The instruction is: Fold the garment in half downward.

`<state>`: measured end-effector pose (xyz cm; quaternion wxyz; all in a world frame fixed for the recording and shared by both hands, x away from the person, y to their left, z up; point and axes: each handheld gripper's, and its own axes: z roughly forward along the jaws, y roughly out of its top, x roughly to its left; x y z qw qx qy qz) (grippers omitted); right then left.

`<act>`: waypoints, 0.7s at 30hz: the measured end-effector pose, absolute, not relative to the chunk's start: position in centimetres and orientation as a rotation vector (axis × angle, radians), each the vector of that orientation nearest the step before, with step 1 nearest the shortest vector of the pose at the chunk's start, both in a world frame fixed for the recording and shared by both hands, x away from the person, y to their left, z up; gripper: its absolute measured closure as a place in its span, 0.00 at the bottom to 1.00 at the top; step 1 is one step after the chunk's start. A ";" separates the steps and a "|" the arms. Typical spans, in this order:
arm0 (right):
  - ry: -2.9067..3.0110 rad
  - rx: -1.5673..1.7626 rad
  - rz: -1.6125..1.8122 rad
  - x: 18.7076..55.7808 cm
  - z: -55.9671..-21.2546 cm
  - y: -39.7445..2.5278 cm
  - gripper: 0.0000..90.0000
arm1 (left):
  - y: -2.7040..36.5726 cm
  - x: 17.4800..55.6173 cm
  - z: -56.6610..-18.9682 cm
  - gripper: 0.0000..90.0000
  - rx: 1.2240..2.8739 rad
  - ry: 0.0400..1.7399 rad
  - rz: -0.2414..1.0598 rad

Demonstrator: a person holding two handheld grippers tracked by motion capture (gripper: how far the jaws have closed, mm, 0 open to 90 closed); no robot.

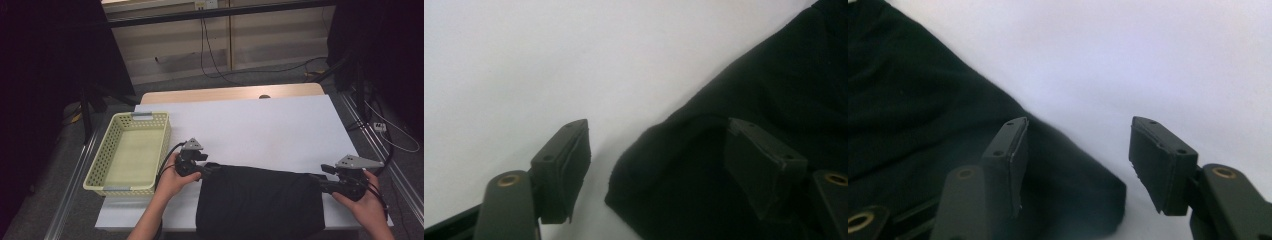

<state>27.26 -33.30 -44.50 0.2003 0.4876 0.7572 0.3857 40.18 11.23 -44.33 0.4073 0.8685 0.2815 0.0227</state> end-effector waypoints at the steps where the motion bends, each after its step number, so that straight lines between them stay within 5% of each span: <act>1: 2.115 1.371 1.077 27.1 -44.5 -33.4 0.47 | 11.2 40.1 -44.5 0.34 2.194 0.708 0.054; 21: 2.187 1.349 1.023 26.7 -45.7 -32.9 0.60 | 11.3 39.7 -45.2 0.54 2.251 0.709 0.143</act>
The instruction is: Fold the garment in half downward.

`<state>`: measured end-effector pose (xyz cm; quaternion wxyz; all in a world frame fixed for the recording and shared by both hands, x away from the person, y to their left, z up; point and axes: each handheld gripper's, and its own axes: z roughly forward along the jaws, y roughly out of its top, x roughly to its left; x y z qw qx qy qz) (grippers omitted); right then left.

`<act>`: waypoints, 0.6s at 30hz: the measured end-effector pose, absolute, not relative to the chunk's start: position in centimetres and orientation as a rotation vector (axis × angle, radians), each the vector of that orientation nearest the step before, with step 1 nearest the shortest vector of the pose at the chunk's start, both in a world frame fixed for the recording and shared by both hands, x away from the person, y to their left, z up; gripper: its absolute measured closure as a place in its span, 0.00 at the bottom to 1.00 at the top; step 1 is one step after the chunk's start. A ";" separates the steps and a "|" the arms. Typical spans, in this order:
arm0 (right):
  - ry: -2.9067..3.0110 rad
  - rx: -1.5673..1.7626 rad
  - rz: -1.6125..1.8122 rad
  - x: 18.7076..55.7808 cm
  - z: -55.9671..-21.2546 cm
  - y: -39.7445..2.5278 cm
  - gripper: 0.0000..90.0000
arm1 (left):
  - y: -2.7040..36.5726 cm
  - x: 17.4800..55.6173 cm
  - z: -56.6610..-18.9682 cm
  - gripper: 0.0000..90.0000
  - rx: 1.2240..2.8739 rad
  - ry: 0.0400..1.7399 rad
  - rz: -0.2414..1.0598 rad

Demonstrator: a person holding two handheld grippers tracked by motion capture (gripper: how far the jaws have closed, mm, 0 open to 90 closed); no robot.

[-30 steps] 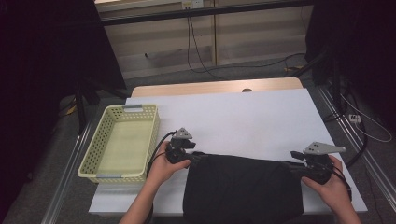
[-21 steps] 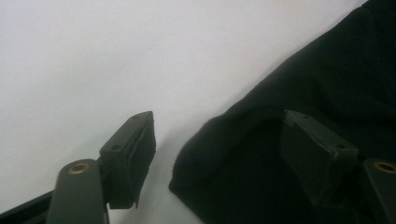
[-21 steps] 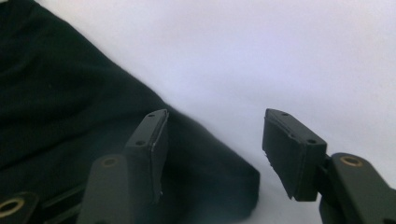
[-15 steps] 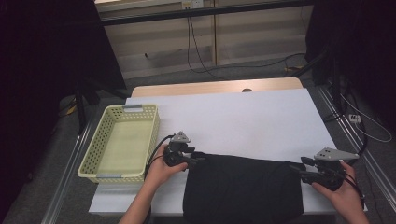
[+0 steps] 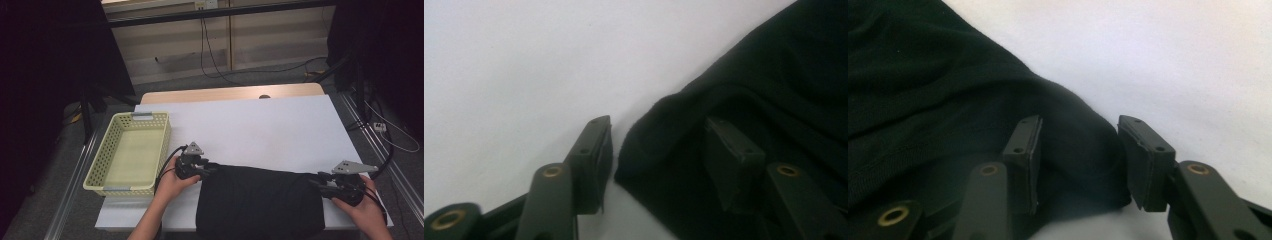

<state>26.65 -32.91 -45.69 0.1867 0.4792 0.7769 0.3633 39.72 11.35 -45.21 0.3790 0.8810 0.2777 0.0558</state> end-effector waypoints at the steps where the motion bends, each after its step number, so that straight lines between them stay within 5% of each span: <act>1: 2.188 1.349 1.025 26.7 -45.7 -32.9 0.62 | 11.3 39.7 -45.2 0.56 2.255 0.706 0.145; 18: 2.213 1.352 1.083 26.7 -45.7 -33.0 0.88 | 10.8 39.2 -44.6 0.95 2.294 0.751 0.093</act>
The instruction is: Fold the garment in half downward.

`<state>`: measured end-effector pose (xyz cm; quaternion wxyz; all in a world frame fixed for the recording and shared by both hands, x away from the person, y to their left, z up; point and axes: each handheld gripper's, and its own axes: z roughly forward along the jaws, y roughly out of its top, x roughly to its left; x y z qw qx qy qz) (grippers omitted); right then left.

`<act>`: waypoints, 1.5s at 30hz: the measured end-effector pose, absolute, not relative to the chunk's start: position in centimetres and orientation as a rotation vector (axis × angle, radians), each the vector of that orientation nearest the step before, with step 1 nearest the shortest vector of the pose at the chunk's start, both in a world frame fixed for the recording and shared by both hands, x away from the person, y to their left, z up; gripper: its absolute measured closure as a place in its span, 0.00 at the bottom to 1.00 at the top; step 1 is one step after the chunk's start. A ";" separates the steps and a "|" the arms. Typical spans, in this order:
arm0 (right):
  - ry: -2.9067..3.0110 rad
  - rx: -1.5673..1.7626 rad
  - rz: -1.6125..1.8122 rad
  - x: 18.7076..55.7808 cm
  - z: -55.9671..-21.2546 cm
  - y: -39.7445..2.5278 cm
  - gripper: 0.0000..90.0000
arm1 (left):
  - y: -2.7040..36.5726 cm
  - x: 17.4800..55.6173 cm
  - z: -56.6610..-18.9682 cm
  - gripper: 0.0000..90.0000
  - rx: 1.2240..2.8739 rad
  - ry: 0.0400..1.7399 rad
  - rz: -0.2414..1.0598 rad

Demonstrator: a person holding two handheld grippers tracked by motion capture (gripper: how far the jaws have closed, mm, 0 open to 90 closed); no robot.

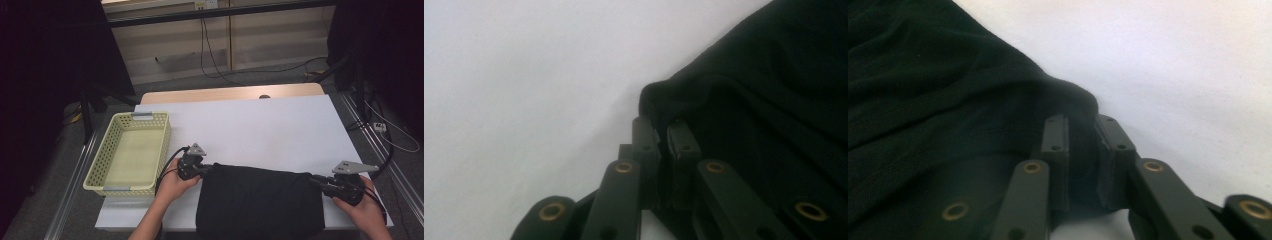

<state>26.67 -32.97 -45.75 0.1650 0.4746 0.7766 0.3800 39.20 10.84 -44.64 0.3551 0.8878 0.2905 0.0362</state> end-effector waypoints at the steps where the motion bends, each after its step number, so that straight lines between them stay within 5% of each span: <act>1: 2.216 1.350 1.082 26.7 -45.7 -33.0 0.89 | 10.8 39.2 -44.6 0.96 2.299 0.753 0.097; 45: 2.045 1.291 1.139 28.4 -42.9 -32.7 0.95 | 13.5 39.9 -40.9 0.97 2.165 0.828 0.249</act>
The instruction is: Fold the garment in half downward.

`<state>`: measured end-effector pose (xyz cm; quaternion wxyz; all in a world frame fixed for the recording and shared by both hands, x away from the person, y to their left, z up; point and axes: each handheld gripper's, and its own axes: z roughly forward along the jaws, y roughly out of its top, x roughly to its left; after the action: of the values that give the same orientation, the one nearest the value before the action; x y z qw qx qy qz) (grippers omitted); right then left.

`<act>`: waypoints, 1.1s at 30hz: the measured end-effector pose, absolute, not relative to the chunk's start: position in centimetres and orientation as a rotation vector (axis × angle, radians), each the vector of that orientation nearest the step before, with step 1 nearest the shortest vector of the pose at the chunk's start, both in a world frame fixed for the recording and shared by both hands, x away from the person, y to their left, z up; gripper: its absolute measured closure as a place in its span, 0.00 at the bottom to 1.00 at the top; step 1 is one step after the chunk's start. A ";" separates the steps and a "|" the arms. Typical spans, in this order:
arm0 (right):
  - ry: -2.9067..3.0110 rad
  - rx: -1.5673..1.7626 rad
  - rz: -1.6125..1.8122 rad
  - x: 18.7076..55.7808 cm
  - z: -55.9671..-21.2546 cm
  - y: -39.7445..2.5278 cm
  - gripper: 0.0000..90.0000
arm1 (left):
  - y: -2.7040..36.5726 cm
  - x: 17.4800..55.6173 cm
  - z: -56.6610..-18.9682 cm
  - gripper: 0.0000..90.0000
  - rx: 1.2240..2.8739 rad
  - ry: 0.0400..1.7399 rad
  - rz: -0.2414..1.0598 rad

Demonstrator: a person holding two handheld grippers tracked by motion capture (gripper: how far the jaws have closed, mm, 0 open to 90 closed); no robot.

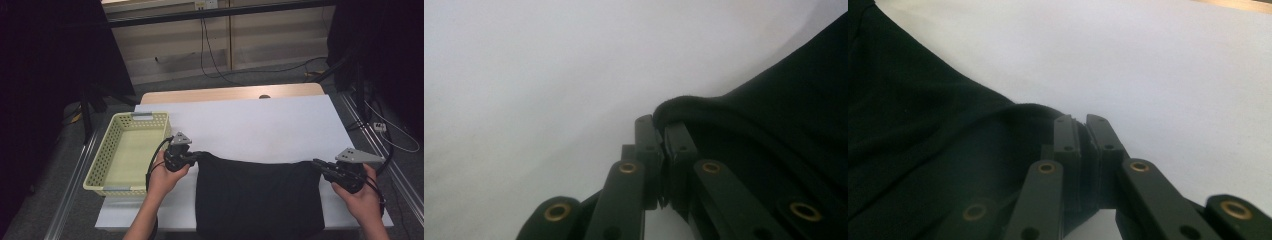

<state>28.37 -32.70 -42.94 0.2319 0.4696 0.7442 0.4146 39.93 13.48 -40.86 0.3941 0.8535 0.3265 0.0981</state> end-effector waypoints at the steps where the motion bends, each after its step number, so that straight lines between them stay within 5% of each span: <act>1: 2.042 1.294 1.138 28.4 -42.9 -32.7 0.95 | 13.5 40.0 -40.8 0.97 2.167 0.825 0.248; 33: 1.971 1.285 1.127 33.7 -39.6 -32.7 0.95 | 13.1 44.3 -36.2 0.97 2.152 0.855 0.372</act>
<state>33.74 -32.66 -39.61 0.2632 0.4753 0.7288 0.4168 44.33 13.11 -36.20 0.3878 0.8458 0.3360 0.1463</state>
